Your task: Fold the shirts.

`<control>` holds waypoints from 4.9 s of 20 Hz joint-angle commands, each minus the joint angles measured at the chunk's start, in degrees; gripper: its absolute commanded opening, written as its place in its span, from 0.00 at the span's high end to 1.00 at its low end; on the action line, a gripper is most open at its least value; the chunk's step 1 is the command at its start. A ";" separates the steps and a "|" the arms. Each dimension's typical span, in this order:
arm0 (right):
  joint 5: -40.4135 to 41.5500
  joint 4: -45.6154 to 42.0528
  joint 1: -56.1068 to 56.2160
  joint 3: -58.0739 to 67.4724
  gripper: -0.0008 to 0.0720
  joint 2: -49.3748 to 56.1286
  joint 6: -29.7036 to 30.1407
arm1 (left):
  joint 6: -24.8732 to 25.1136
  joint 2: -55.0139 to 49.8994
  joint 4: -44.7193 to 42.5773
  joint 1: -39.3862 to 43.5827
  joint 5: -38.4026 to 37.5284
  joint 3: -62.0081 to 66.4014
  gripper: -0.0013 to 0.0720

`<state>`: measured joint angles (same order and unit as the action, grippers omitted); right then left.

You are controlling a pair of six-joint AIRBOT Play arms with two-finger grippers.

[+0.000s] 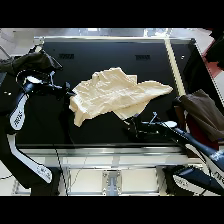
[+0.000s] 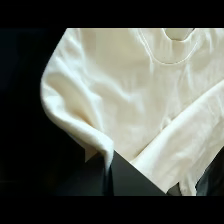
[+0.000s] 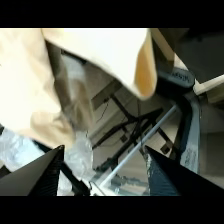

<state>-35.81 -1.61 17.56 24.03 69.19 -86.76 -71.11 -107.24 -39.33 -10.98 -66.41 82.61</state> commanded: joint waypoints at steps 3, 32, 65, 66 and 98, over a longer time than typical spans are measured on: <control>8.61 4.85 0.74 1.99 0.24 4.22 1.70 | 0.04 -0.02 0.00 0.04 -0.22 0.07 0.97; -22.01 -55.01 -12.66 49.07 0.96 -41.46 13.64 | 10.08 61.53 16.17 -17.90 -2.19 0.15 0.97; 1.14 -83.97 -14.03 71.69 0.97 28.48 3.63 | 2.54 13.73 -9.99 -1.62 26.23 3.50 0.97; 1.40 -83.95 -14.12 71.91 0.97 28.48 3.65 | 5.53 13.75 -10.03 -1.36 25.14 3.50 0.97; -20.92 -78.40 -14.01 67.10 0.96 36.44 3.87 | -10.56 6.27 -49.00 7.65 11.23 3.34 0.97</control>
<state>-57.01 -79.44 3.53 91.15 105.34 -82.87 -81.67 -100.47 -88.20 -3.25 -54.61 85.95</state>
